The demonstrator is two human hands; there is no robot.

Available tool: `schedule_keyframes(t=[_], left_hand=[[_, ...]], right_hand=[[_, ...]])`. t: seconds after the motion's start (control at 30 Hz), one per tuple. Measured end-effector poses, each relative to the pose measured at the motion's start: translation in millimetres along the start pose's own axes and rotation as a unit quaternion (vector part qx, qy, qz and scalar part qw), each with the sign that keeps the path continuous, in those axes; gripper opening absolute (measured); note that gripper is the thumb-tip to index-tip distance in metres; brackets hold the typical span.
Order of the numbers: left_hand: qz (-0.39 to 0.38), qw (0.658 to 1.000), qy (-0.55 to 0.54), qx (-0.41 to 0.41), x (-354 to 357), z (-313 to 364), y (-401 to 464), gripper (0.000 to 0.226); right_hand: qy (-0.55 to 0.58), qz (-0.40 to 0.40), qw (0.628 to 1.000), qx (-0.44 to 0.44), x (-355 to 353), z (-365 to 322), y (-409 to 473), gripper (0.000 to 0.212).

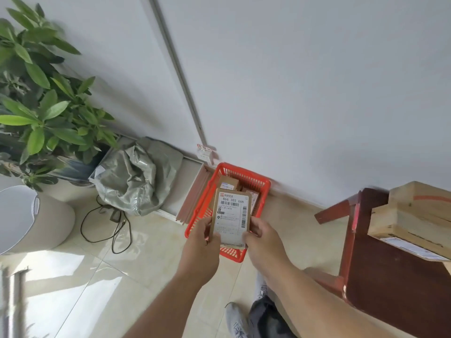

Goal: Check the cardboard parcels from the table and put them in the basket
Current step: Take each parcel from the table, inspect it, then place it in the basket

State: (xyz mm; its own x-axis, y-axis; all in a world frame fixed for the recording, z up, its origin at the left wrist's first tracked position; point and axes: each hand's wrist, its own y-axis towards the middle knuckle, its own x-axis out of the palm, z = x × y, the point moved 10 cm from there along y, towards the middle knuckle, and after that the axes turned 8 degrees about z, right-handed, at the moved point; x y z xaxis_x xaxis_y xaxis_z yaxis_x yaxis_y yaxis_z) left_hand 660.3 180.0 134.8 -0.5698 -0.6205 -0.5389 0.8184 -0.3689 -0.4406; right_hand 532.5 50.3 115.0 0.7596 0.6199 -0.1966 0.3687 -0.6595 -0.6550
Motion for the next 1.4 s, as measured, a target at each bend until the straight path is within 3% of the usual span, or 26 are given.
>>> schedule_keyframes(t=[0.37, 0.77, 1.2, 1.4], left_hand=[[-0.021, 0.994, 0.059, -0.089, 63, -147, 138, 0.04], [-0.108, 0.98, 0.106, -0.133, 134, -301, 262, 0.051], [-0.204, 0.955, 0.148, -0.158, 231, -399, 359, 0.062], [-0.193, 0.955, 0.173, -0.143, 254, -412, 385, 0.057]], right_hand=[[-0.032, 0.006, 0.995, 0.099, 91, 131, 142, 0.045], [-0.051, -0.015, 0.991, 0.119, 202, 266, 269, 0.046], [-0.061, -0.02, 0.98, 0.188, 251, 357, 373, 0.05], [-0.091, -0.028, 0.974, 0.206, 257, 386, 410, 0.05]])
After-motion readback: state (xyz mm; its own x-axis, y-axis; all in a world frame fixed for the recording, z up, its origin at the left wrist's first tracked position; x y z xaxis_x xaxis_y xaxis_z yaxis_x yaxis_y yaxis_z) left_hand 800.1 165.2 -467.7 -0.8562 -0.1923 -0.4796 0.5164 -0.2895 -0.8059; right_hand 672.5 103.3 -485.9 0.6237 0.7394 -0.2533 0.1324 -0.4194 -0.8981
